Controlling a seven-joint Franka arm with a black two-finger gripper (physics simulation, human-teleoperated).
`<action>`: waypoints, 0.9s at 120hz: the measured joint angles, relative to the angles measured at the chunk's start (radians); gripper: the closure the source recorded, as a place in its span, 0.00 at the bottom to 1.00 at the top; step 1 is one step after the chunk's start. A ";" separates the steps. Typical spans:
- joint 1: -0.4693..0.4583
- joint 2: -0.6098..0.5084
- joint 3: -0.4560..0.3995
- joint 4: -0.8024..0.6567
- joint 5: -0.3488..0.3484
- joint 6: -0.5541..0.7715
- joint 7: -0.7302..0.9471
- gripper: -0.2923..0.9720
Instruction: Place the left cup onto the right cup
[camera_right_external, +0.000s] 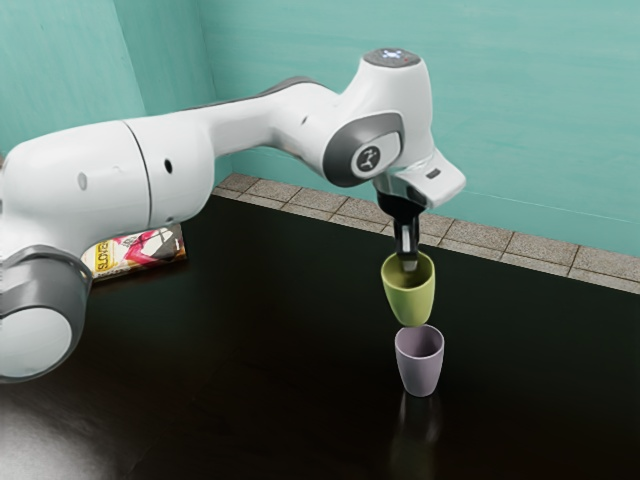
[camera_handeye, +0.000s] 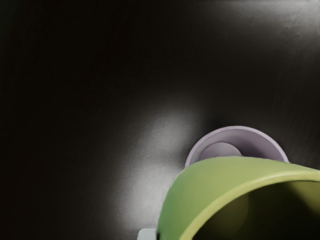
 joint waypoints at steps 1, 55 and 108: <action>0.000 0.001 0.000 0.000 0.000 -0.001 -0.001 0.85; -0.008 0.053 -0.008 0.039 -0.042 -0.019 -0.033 0.85; 0.005 0.061 -0.002 0.003 -0.094 -0.023 -0.051 0.85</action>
